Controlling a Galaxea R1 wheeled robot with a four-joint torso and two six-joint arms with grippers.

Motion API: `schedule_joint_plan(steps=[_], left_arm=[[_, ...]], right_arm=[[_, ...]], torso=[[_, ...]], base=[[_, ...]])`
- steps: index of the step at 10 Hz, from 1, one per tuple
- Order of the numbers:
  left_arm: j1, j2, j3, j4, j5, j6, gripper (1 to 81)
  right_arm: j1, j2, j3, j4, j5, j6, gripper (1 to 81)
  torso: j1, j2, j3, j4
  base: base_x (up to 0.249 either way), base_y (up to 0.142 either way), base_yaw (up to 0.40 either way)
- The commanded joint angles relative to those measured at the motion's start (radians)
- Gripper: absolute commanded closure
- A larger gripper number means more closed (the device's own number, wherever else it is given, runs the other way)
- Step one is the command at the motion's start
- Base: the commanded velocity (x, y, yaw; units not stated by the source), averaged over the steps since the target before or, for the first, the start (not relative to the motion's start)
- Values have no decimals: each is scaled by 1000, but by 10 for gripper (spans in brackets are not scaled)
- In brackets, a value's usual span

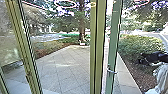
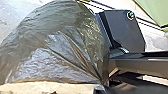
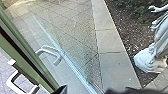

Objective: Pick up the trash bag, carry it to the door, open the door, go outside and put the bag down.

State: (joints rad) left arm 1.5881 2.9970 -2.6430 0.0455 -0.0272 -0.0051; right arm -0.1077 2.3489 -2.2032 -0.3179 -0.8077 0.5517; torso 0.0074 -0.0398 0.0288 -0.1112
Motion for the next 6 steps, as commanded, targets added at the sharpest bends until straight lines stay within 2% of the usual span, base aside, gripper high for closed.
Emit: schedule_joint_plan(steps=[1, 3, 6], left_arm=[[-47, -4, 6, -7, 53, -4, 811], [-47, 1, 7, -9, 55, -4, 811], [-43, 2, 6, -9, 55, -4, 811]], right_arm=[[199, 23, -151, -145, 84, -107, 10], [199, 29, -197, -142, 100, -159, 10], [187, 3, -191, -142, 104, -190, 10]], torso=[[0, 0, 0, 0], [0, 0, 0, 0], [0, 0, 0, 0]], base=[[0, 0, 0], [0, 0, 0], [0, 0, 0]])
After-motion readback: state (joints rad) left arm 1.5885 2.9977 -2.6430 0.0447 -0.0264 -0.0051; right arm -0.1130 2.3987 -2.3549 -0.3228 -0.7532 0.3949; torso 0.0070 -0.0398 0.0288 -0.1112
